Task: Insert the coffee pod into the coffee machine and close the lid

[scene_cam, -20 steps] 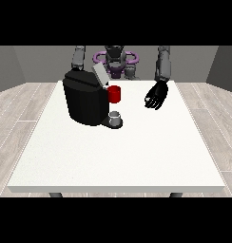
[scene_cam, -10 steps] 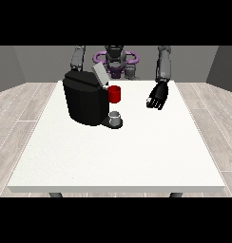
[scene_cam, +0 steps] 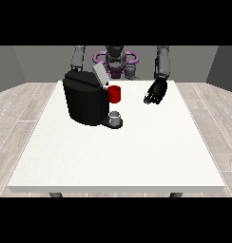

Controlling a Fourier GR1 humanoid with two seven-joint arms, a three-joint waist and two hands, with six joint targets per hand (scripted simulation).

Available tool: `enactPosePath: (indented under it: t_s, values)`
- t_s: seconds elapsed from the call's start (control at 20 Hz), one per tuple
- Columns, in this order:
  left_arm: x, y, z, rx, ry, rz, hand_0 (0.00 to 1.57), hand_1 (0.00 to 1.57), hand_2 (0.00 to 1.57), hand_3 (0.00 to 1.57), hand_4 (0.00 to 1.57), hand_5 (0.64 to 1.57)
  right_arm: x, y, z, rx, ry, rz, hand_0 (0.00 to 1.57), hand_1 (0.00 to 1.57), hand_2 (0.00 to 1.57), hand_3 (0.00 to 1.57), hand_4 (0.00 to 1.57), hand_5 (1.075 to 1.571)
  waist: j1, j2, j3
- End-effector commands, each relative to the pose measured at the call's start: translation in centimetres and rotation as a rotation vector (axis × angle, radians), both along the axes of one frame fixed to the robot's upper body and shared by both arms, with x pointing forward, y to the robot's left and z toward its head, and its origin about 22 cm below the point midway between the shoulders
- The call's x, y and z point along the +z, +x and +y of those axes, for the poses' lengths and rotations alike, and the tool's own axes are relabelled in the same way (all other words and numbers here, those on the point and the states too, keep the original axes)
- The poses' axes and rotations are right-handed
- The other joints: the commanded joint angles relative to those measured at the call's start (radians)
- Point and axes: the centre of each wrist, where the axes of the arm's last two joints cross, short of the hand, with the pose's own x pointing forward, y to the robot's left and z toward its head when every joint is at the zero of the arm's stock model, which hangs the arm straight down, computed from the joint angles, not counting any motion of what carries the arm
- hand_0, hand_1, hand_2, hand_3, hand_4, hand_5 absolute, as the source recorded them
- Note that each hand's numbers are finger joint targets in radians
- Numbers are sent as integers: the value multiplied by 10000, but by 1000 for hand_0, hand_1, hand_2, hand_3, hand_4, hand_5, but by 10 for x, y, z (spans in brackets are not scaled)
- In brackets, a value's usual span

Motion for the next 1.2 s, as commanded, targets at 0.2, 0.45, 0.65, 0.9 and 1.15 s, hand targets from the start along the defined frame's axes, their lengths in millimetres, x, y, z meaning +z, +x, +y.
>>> enactPosePath:
  t_s: [0.2, 0.45, 0.65, 0.9, 1.15]
  values:
    - [19, 14, -20, -507, -869, 764, 1413, 1413, 1400, 1314, 515, 1571, -17, -7, -11, -55, -351, 854, 0, 0, 0, 0, 0, 1571, 88, -872, 1]
    - [62, 34, -36, -729, -1030, 556, 1418, 1418, 1400, 1334, 534, 1571, -12, 0, -16, 232, -528, 671, 0, 0, 0, 0, 0, 1571, -195, -925, 2]
    - [93, 43, -48, -1291, -881, 962, 1340, 1340, 1372, 1351, 562, 1571, -28, -10, 4, 84, -377, 867, 0, 0, 0, 0, 0, 1571, -16, -1622, 4]
    - [119, 49, -81, -1544, -965, 251, 1340, 1340, 1372, 1351, 562, 1571, -2, 15, -7, -35, 27, 429, 0, 0, 0, 0, 0, 1571, -72, -1184, 5]
    - [141, 57, -92, -1163, -1754, 181, 956, 956, 1160, 1358, 517, 1571, -11, 4, 4, 212, -39, 143, 0, 0, 0, 0, 0, 1571, -516, -1083, 5]
